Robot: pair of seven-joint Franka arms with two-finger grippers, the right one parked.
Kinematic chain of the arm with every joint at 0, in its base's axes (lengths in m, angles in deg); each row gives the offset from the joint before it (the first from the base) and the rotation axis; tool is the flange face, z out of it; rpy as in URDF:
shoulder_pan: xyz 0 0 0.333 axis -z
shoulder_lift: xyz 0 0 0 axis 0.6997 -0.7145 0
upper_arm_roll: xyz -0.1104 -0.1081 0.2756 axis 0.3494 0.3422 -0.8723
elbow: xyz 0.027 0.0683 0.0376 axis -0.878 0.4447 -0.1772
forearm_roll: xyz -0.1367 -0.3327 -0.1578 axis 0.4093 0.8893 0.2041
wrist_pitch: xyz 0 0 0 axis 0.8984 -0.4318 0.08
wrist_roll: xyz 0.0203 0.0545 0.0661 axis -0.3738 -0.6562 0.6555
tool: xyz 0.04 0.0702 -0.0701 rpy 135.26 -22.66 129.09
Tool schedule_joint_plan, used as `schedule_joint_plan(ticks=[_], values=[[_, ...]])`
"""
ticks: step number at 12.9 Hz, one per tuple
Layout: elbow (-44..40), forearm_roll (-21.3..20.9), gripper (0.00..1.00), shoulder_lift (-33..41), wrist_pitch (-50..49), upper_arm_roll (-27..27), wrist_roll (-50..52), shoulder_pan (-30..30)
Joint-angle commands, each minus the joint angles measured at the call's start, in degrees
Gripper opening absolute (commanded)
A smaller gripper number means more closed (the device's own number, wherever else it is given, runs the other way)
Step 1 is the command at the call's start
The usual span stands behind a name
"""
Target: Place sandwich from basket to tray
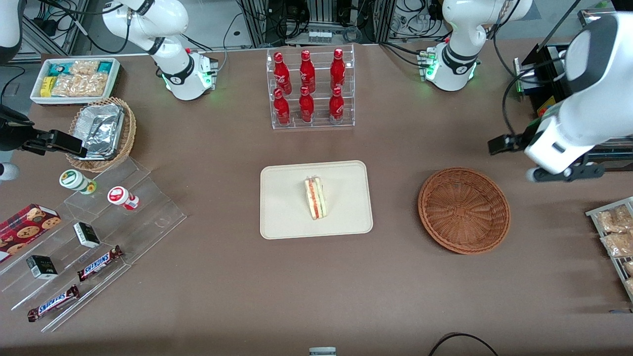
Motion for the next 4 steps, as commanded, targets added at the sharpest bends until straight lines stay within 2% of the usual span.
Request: schedule_joint_plan(ticks=[1,4], values=[[2.28,-0.52,1.00,4.52,-1.42,0.97,-3.58,-1.88],[2.46,-0.69,1.00,5.76,-2.48,0.88,-3.58,-1.88]])
